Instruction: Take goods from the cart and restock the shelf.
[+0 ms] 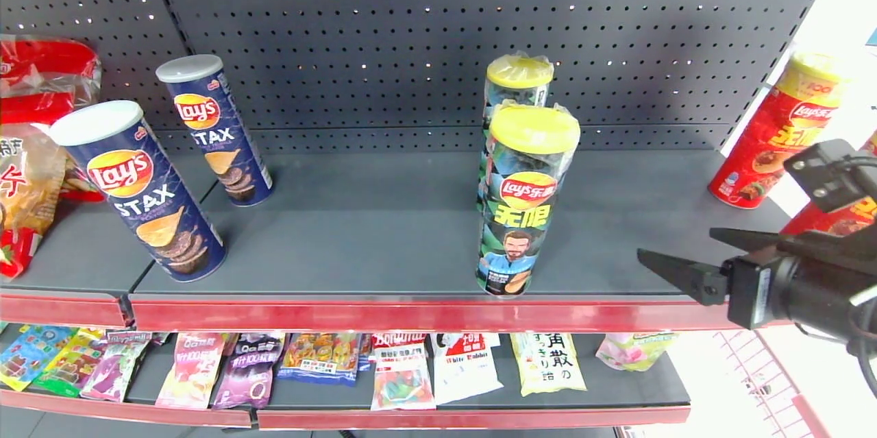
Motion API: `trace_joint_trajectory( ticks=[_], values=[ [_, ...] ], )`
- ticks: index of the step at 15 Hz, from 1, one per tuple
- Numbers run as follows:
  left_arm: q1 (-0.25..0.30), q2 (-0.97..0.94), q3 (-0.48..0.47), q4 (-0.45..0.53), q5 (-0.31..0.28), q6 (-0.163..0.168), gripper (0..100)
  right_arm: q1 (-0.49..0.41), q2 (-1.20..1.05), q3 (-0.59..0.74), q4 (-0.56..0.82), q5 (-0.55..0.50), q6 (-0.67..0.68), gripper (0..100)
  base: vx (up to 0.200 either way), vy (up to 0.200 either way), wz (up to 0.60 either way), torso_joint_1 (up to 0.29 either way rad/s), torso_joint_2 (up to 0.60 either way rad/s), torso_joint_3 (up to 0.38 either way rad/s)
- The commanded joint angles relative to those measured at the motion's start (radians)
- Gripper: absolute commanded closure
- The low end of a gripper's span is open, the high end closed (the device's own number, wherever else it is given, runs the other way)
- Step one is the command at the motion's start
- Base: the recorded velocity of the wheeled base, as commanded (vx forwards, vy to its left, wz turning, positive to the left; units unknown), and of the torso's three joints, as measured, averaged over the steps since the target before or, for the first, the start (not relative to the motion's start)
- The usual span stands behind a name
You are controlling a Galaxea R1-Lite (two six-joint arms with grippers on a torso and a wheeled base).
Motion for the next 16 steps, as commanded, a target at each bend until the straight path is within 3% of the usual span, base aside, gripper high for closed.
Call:
trace_joint_trajectory(
  ticks=[1,8,16],
  values=[
    [0.0,0.001,-0.002,0.001,0.001,0.0,0,0.038,0.109,-0.025,-0.022,-0.018,-0.012,0,0.0,0.0,0.0,0.0,0.0,0.0],
    [0.0,0.001,0.0,-0.001,0.001,0.0,0,0.107,0.266,-0.048,-0.119,-0.05,-0.055,0,0.0,0.0,0.0,0.0,0.0,0.0],
    [0.0,0.001,0.0,0.001,-0.001,0.0,0,0.105,0.344,-0.094,-0.12,-0.077,-0.055,0,0.0,0.0,0.0,0.0,0.0,0.0]
  ],
)
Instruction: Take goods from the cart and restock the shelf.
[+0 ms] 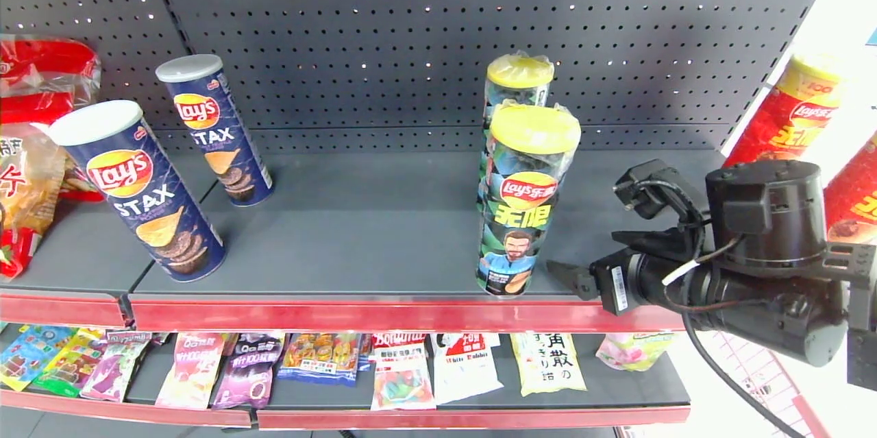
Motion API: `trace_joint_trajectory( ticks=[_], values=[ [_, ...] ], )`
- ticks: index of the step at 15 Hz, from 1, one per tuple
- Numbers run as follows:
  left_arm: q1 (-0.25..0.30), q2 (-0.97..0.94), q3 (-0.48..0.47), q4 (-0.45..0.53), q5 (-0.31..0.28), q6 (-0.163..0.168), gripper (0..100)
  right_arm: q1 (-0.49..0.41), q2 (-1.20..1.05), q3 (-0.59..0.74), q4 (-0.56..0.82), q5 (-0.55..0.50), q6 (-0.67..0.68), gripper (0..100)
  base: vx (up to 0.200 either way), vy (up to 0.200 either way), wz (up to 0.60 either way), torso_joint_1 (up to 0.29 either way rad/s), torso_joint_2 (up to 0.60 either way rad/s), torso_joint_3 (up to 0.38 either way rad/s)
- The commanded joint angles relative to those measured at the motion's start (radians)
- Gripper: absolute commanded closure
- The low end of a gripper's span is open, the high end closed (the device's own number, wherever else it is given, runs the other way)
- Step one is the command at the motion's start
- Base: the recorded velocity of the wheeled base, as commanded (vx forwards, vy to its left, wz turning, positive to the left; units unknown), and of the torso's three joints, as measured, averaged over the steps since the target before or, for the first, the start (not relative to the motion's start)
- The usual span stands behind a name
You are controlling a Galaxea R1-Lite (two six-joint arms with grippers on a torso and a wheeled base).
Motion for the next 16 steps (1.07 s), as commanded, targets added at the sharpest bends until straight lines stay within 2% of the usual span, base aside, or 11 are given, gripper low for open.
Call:
trace_joint_trajectory(
  ticks=[1,16],
  values=[
    [0.0,0.001,0.0,0.001,0.001,0.0,0,0.0,0.019,-0.009,0.0,0.0,-0.001,0,0.0,0.0,0.0,0.0,0.0,0.0],
    [0.0,0.001,-0.002,0.001,-0.001,0.0,0,0.022,0.056,-0.055,0.0,0.0,0.001,0,0.0,0.0,0.0,0.0,0.0,0.0]
  ],
)
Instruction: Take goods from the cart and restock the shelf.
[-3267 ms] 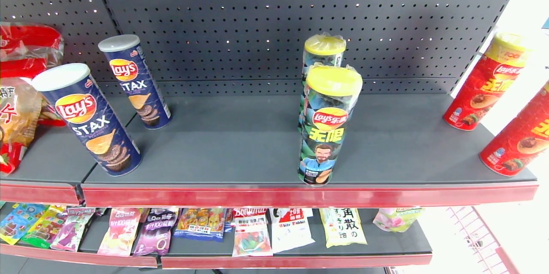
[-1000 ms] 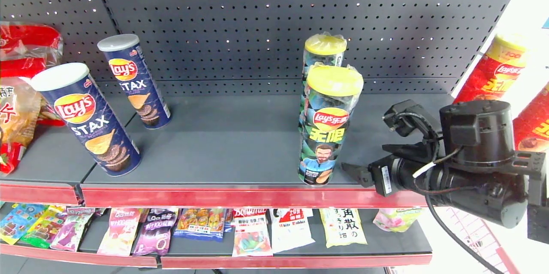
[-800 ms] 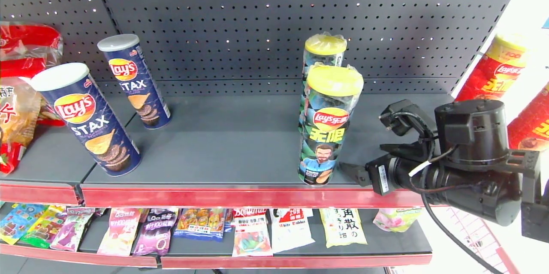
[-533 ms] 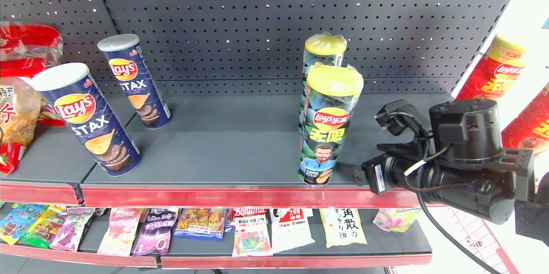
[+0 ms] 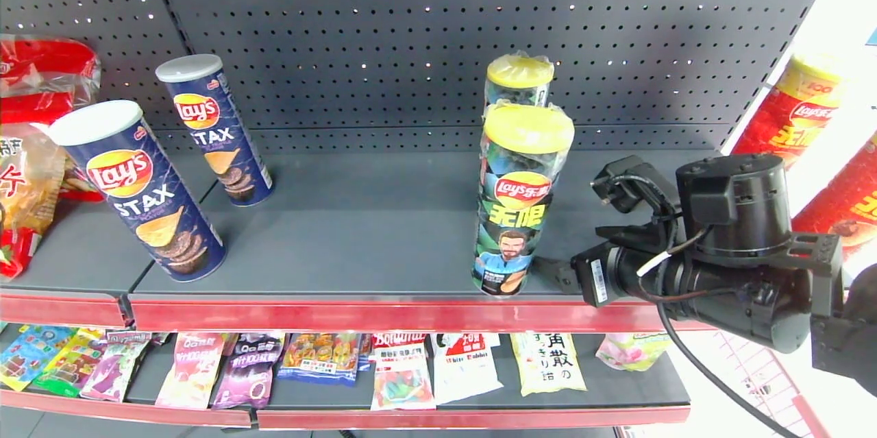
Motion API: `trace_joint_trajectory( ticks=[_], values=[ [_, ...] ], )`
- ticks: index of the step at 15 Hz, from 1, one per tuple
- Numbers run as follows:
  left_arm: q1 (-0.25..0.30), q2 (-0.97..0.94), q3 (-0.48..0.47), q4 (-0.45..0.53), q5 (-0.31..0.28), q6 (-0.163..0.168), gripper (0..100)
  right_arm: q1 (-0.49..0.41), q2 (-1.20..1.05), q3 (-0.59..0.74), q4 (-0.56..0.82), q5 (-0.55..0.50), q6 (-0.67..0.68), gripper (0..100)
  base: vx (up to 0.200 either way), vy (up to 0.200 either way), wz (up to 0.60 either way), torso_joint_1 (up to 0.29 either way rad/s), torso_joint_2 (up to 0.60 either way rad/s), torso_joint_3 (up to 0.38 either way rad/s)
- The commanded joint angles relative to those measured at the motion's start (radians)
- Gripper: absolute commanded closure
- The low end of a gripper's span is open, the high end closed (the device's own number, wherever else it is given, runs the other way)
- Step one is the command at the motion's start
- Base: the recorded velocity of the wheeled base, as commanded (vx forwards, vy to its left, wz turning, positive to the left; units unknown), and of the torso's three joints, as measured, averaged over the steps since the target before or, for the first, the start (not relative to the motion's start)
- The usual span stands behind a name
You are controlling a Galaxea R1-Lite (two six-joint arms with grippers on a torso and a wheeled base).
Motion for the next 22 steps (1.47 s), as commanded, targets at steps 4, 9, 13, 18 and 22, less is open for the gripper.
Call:
trace_joint_trajectory(
  ticks=[4,9,13,18,22],
  values=[
    [0.001,0.001,0.0,-0.001,0.001,-0.001,0,0.002,0.003,-0.011,0.0,0.0,0.0,0,0.0,0.0,0.0,0.0,0.0,0.0],
    [0.0,0.001,0.0,0.001,0.001,-0.001,0,-0.037,-0.114,0.062,0.001,0.002,0.0,0,0.0,0.0,0.0,0.0,0.0,0.0],
    [0.0,0.001,0.0,-0.001,0.001,-0.001,0,-0.09,-0.488,0.318,0.008,0.078,-0.002,0,0.0,0.0,0.0,0.0,0.0,0.0],
    [0.0,0.001,0.0,0.001,0.001,-0.001,0,-0.314,-1.335,0.493,0.594,0.282,-0.048,0,0.0,0.0,0.0,0.0,0.0,0.0],
    [0.001,0.001,0.0,-0.001,0.001,-0.001,0,-0.565,-1.525,0.567,0.681,0.279,-0.046,0,0.0,0.0,0.0,0.0,0.0,0.0]
  ],
)
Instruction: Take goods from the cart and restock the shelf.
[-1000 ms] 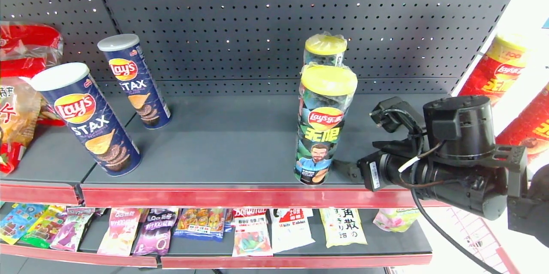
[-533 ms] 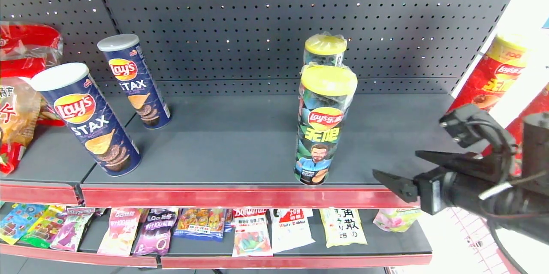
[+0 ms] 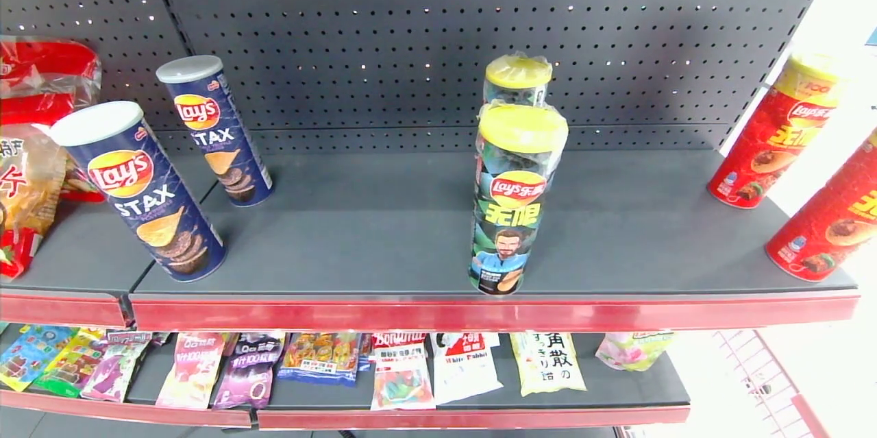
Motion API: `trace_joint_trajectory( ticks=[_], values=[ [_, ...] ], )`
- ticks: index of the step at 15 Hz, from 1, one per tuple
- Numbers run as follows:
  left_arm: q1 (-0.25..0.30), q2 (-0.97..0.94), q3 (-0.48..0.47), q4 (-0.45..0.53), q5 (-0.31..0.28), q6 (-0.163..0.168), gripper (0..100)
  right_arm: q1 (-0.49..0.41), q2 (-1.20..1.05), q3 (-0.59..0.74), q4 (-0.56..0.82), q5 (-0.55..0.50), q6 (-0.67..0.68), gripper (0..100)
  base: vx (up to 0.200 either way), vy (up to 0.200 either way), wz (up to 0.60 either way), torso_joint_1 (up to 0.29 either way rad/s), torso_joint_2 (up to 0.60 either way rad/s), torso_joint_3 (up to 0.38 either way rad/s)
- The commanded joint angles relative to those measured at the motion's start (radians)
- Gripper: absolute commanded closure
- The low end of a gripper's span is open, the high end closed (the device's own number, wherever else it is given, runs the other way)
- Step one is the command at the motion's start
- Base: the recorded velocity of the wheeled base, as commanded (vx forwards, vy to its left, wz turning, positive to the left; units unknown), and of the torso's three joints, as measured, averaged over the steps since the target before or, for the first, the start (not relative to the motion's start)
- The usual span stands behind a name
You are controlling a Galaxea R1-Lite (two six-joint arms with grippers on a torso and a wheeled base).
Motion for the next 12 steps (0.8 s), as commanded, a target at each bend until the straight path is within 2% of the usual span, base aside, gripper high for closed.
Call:
trace_joint_trajectory(
  ticks=[1,4,6,7,8,12],
  values=[
    [-0.001,0.001,0.001,0.001,0.001,-0.001,0,-0.242,-0.329,0.119,0.098,0.036,-0.002,0,0.0,0.0,0.0,0.0,0.0,0.0],
    [-0.001,0.001,0.001,-0.001,0.001,-0.001,0,-0.235,-0.372,0.126,0.093,0.036,0.002,0,0.0,0.0,0.0,0.0,0.0,0.0],
    [0.001,0.001,-0.001,0.001,0.001,-0.001,0,-0.237,-0.372,0.165,-0.002,-0.004,0.094,0,0.0,0.0,0.0,0.0,0.0,0.0],
    [-0.001,0.001,0.001,0.001,0.001,-0.001,0,-0.235,-0.372,0.216,-0.105,-0.013,0.118,0,0.0,0.0,0.0,0.0,0.0,0.0],
    [0.001,0.001,0.001,-0.001,0.001,-0.001,0,-0.235,-0.372,0.245,-0.174,0.011,0.12,0,0.0,0.0,0.0,0.0,0.0,0.0],
    [0.001,0.001,0.001,0.001,0.001,-0.001,0,-0.235,-0.372,0.251,-0.195,0.062,0.052,0,0.0,0.0,0.0,0.0,0.0,0.0]
  ],
)
